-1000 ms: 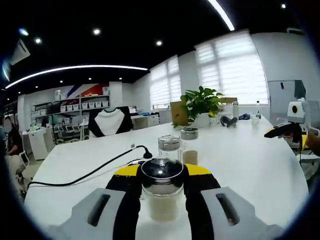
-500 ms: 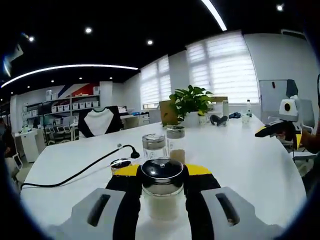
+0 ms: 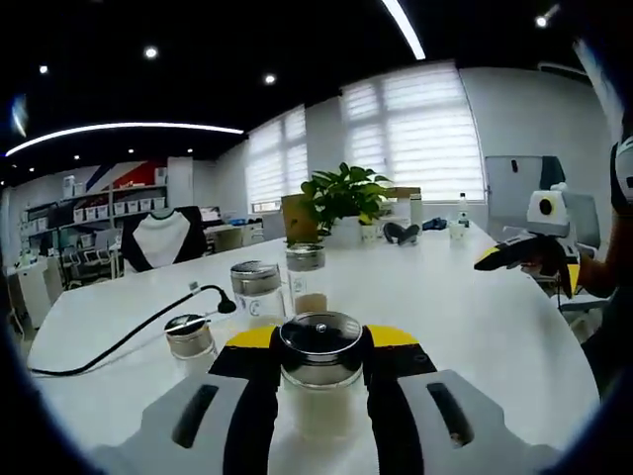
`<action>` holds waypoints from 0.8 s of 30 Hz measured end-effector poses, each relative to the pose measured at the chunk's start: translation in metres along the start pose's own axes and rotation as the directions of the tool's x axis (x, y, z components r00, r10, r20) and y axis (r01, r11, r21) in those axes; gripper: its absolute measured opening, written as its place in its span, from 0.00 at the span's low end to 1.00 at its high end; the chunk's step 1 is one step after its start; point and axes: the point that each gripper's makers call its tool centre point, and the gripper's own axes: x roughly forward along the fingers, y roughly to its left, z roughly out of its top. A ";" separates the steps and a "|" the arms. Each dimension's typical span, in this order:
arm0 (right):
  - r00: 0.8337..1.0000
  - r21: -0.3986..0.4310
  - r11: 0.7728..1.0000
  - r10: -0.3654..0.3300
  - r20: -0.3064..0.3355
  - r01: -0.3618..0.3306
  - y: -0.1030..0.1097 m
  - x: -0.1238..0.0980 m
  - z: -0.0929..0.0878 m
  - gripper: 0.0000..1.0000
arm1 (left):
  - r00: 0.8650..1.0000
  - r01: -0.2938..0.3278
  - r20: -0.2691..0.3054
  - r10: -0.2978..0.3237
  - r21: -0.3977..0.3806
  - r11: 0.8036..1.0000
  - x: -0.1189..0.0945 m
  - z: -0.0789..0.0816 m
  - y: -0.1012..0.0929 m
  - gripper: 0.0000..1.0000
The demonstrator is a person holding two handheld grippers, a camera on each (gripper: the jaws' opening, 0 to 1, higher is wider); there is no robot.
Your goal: Rotate the seasoning bottle until the label or dispensing opening points toward the visible target arrow and the bottle remains upright within the marked orientation range
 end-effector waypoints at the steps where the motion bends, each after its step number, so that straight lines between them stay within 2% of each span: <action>1: 1.000 0.000 1.000 0.001 0.000 -0.001 0.000 0.000 0.000 0.91 | 1.000 0.005 -0.001 -0.005 -0.003 1.000 0.001 -0.001 -0.002 0.34; 7: 1.000 0.004 1.000 0.004 0.001 -0.004 0.001 0.003 -0.002 0.91 | 1.000 0.017 -0.008 -0.017 -0.008 1.000 0.011 -0.005 -0.012 0.34; 13: 1.000 -0.001 1.000 0.004 0.014 -0.004 -0.008 0.005 0.003 0.91 | 0.998 0.053 -0.013 -0.054 -0.024 0.998 0.020 -0.012 -0.022 0.34; 18: 1.000 -0.021 1.000 -0.004 -0.004 0.004 -0.014 0.007 0.000 0.91 | 0.997 0.073 -0.018 -0.074 -0.036 0.997 0.026 -0.018 -0.029 0.34; 24: 1.000 -0.004 1.000 0.001 0.005 -0.001 -0.017 0.015 0.000 0.91 | 0.992 0.119 -0.034 -0.119 -0.005 0.993 0.031 -0.020 -0.043 0.34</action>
